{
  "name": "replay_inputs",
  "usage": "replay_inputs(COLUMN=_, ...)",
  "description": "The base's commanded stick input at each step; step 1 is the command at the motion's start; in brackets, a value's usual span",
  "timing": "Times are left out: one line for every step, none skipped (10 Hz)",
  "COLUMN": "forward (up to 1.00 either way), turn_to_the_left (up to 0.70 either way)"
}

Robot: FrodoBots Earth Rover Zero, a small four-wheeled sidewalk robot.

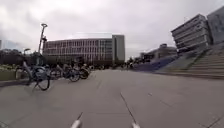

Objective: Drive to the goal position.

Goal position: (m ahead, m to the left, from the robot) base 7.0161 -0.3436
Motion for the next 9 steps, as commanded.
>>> replay_inputs(forward=1.00, turn_to_the_left=0.00)
replay_inputs(forward=1.00, turn_to_the_left=0.00)
replay_inputs(forward=1.00, turn_to_the_left=0.00)
replay_inputs(forward=1.00, turn_to_the_left=0.00)
replay_inputs(forward=1.00, turn_to_the_left=0.00)
replay_inputs(forward=1.00, turn_to_the_left=0.00)
replay_inputs(forward=1.00, turn_to_the_left=0.00)
replay_inputs(forward=1.00, turn_to_the_left=0.00)
replay_inputs(forward=1.00, turn_to_the_left=0.00)
